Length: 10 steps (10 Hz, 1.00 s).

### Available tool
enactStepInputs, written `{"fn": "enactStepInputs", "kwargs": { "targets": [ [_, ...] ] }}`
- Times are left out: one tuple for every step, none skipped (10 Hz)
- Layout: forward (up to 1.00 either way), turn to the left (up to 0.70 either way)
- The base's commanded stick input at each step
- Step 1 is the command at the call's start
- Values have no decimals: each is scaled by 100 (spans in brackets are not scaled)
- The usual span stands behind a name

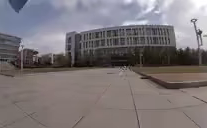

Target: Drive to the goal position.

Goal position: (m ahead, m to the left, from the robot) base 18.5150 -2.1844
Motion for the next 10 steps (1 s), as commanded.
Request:
{"fn": "enactStepInputs", "kwargs": {
  "targets": [
    [70,0],
    [70,0],
    [70,0],
    [70,0],
    [70,0],
    [70,0],
    [70,0],
    [70,0],
    [70,0],
    [70,0]
  ]
}}
